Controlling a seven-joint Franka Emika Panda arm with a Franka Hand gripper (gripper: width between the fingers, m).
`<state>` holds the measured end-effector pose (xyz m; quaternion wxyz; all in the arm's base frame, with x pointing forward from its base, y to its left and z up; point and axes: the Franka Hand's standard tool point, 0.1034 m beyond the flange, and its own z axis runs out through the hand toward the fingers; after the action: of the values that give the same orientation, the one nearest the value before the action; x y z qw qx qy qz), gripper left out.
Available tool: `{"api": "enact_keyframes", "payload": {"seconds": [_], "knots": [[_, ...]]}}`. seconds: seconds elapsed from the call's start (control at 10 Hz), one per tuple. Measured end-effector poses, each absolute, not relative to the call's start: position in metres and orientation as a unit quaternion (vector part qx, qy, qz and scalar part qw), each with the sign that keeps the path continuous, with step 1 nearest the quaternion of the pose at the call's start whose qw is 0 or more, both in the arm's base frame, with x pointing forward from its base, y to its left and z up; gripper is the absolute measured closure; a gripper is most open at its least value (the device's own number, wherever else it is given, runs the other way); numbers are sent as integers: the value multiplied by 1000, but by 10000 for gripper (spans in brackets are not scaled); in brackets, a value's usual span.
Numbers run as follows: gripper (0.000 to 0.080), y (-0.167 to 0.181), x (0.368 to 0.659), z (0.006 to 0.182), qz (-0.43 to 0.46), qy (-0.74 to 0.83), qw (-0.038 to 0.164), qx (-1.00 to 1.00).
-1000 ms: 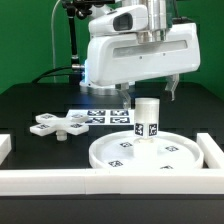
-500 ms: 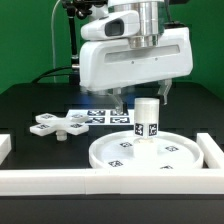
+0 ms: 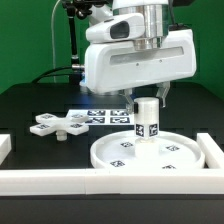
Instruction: Assemble round table
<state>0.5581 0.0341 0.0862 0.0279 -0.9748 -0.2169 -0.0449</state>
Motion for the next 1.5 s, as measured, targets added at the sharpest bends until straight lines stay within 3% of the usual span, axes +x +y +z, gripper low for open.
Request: {"api": "enact_keyframes", "payload": {"seconds": [0.3, 0.8, 1.0, 1.5], "knots": [[392, 34, 558, 86, -45, -192, 30, -980], [390, 32, 559, 86, -35, 139, 67, -987], [390, 34, 558, 85, -28, 263, 71, -962], [390, 35, 558, 86, -17, 403, 80, -912]]}}
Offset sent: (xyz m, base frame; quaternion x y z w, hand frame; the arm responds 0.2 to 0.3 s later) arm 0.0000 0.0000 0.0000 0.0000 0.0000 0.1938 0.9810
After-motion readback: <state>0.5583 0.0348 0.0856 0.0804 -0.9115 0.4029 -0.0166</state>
